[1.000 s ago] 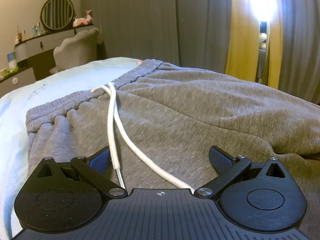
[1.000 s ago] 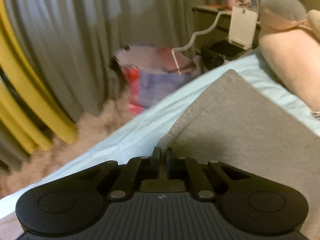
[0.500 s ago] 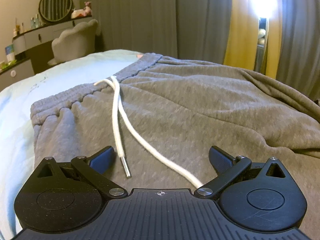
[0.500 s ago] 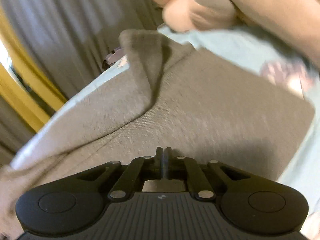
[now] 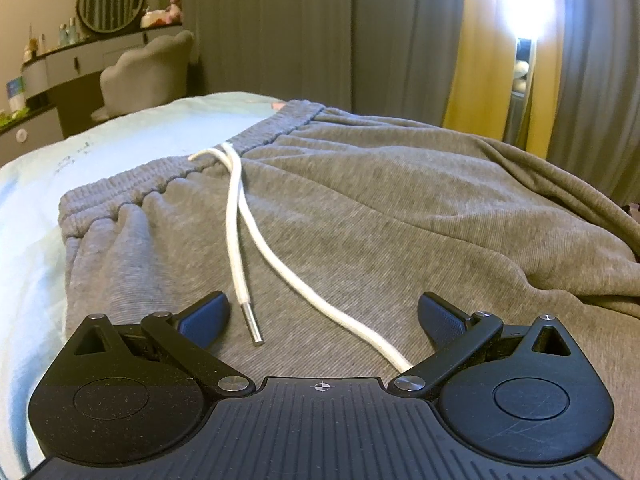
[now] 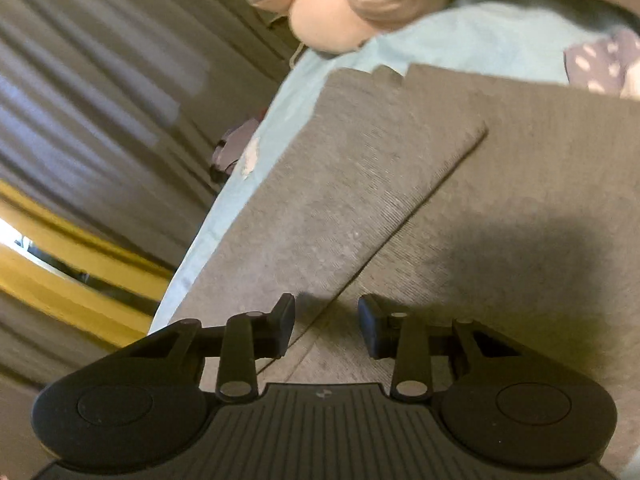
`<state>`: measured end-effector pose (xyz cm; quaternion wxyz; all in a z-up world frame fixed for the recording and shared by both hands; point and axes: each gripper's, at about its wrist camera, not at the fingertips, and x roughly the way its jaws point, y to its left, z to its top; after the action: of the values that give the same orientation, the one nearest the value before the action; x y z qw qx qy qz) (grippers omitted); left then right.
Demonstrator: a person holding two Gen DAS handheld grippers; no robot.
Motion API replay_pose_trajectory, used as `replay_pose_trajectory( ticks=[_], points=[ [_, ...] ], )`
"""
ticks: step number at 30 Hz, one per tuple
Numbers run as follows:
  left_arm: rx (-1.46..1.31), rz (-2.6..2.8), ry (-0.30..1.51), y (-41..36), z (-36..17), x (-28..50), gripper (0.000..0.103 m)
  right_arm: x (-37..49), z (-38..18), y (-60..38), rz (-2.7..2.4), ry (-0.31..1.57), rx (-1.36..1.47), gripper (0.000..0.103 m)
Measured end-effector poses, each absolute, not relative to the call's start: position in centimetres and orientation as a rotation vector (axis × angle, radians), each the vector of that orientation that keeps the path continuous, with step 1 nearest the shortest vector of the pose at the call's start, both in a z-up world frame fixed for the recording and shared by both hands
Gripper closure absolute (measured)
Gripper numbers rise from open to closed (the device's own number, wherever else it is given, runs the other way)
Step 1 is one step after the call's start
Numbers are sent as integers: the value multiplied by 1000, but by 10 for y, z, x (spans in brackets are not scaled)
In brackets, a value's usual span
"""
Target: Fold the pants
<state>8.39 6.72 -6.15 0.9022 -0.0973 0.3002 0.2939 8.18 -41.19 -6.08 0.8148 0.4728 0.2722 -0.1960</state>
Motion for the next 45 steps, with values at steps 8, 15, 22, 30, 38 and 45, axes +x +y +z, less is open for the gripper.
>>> replay_pose_trajectory(
  ticks=[8,15,22,30,38,45],
  points=[
    [-198,608,618,67,-62,85,0,91,-70,-411,-387,450,1126,98],
    [-187,615,608,64,-62,84,0,106,-86,-413,-366,468,1176,89],
    [-199,560,657,75,-54,86,0,113,-37,-401,-379,509,916,99],
    [-496,311,650,112,4,83,0,43,-35,-409,-397,400,849,99],
    [-573,165,733,121,44,214,0,65,-77,-424,-438,494,873,98],
    [-638,219,873,129,17,298,14,59,-92,-432,-398,436,901,98]
  ],
)
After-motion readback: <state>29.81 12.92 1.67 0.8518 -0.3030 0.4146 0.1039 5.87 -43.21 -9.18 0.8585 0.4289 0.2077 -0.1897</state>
